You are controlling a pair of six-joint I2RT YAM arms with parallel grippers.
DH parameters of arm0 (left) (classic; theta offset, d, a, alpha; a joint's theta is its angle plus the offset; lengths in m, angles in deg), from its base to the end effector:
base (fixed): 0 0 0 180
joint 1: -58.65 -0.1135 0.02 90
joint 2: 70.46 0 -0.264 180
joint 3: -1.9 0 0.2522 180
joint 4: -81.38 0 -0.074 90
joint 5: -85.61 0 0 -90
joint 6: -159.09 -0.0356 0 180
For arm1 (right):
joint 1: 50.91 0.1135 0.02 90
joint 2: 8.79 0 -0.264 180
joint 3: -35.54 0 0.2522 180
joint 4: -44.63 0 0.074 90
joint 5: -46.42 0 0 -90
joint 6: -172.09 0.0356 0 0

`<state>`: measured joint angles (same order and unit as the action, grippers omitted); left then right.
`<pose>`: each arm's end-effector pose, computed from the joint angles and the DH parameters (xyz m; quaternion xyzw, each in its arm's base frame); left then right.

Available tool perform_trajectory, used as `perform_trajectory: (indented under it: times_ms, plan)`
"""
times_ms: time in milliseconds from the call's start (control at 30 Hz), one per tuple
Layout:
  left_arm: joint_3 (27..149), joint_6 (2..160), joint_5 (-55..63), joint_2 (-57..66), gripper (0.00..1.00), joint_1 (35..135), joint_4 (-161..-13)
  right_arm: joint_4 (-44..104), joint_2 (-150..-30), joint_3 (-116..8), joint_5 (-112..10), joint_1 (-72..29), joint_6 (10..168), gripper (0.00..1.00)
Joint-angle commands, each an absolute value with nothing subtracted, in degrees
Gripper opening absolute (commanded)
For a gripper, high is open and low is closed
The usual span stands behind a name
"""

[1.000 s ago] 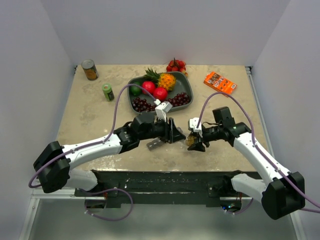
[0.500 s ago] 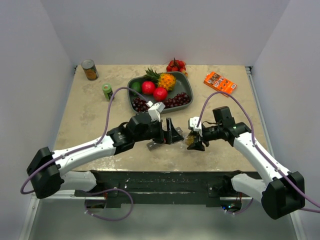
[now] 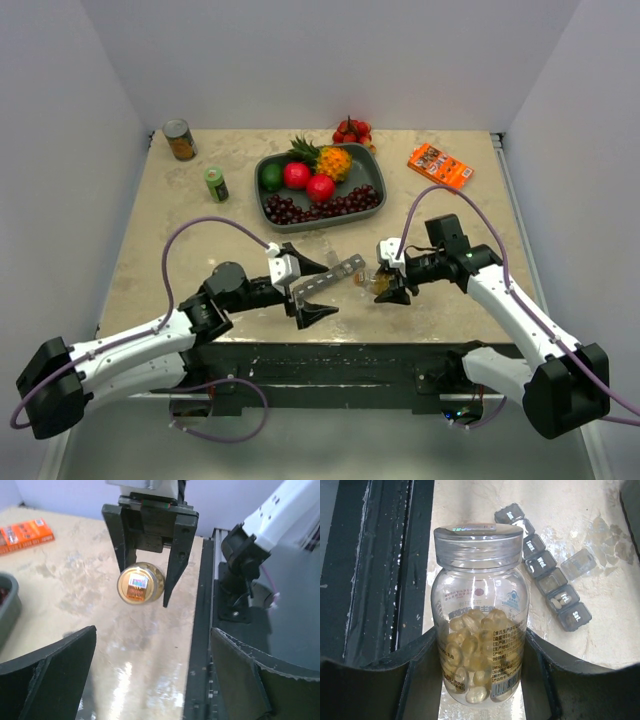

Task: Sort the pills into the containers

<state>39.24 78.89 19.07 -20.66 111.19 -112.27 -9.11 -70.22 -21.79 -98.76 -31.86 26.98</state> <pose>0.1119 -0.1694 0.2629 0.3849 0.5851 -0.4838 0.5249 0.1753 0.0914 0.2475 -0.6158 0.6021 0.3472 0.3712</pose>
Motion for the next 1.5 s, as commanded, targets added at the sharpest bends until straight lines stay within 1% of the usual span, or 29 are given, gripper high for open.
perform_trajectory:
  times_ms: [0,33,133,267,367,467,500,567,600,667,833,867,900,967,1000,1067,1100,1167,1200,1267,1300,1367,1433,1467]
  plan:
    - [44.74,58.47,26.45,-13.61,0.99,111.04,-121.34,-10.78,-69.08,-22.87,-102.12,-32.19,23.73,0.01]
    - [47.28,56.63,27.33,-10.38,0.99,111.12,-120.46,-10.7,-69.17,-22.78,-102.12,-32.1,23.73,0.01]
    - [50.2,54.6,29.71,-5.88,0.99,111.74,-121.76,-10.96,-69.0,-22.87,-102.2,-32.1,23.38,0.01]
    - [52.84,52.83,30.68,-1.91,0.97,112.44,-120.63,-11.05,-68.91,-22.87,-102.12,-32.1,23.29,0.01]
    - [54.25,52.22,31.2,0.29,0.94,113.23,-119.22,-11.05,-69.08,-22.87,-102.21,-32.19,23.29,0.01]
    - [55.48,51.08,31.03,1.7,0.87,114.02,-117.2,-11.05,-69.08,-22.95,-102.29,-32.1,23.29,0.01]
    - [55.74,51.07,30.6,2.22,0.83,114.11,-116.85,-10.96,-68.99,-22.87,-102.29,-32.19,23.29,0.01]
    - [56.36,51.07,29.63,2.66,0.76,114.29,-116.06,-11.05,-69.08,-22.95,-102.29,-32.19,23.3,0.01]
    - [56.71,50.99,29.28,2.93,0.66,114.38,-115.79,-10.96,-69.08,-22.87,-102.38,-32.19,23.38,0.01]
    - [56.97,51.25,27.78,3.1,0.56,114.46,-114.92,-10.88,-68.99,-22.87,-102.29,-32.1,23.47,0.01]
    - [56.8,51.07,25.41,2.14,0.46,114.64,-112.81,-10.79,-69.08,-22.87,-102.29,-32.1,23.73,0.01]
    - [56.71,51.25,25.14,1.96,0.42,114.64,-112.54,-10.79,-69.17,-22.87,-102.29,-32.19,23.82,0.01]
    - [56.8,51.68,24.88,1.79,0.34,114.64,-111.76,-10.7,-69.17,-22.95,-102.29,-32.19,23.91,0.01]
    - [57.15,52.65,24.62,1.79,0.28,114.64,-110.96,-10.7,-69.26,-22.95,-102.21,-32.19,24.0,0.01]
    - [57.41,54.92,24.53,1.7,0.21,114.64,-110.7,-10.61,-69.17,-22.95,-102.21,-32.19,24.08,0.01]
    - [58.29,58.87,24.27,1.87,0.16,114.55,-110.34,-10.52,-69.17,-22.87,-102.21,-32.19,24.26,0.01]
    - [59.34,64.72,23.74,2.22,0.05,114.29,-109.91,-10.35,-69.26,-22.87,-102.03,-32.19,24.35,0.01]
    - [60.83,71.69,21.9,3.27,0.0,113.94,-108.94,-10.17,-69.26,-22.87,-101.94,-32.1,24.79,0.01]
    - [62.67,79.47,21.28,3.54,0.0,113.5,-107.54,-10.08,-69.17,-22.87,-101.77,-32.19,24.96,0.01]
    - [64.35,87.77,17.95,3.72,0.0,113.32,-105.96,-9.91,-69.26,-22.87,-101.77,-32.19,25.05,0.01]
    - [65.14,96.34,16.46,3.72,0.0,113.24,-104.73,-9.82,-69.43,-22.87,-101.85,-32.19,25.14,0.01]
    - [66.46,102.9,11.36,4.24,0.0,113.23,-101.4,-9.82,-69.52,-22.87,-101.85,-32.1,25.14,0.01]
    - [70.76,109.68,7.41,5.64,0.01,113.23,-91.66,-9.91,-69.52,-22.95,-101.77,-32.19,25.14,0.01]
    - [73.91,110.91,6.61,7.39,0.03,113.5,-88.23,-9.91,-69.43,-22.87,-101.77,-32.19,25.14,0.01]
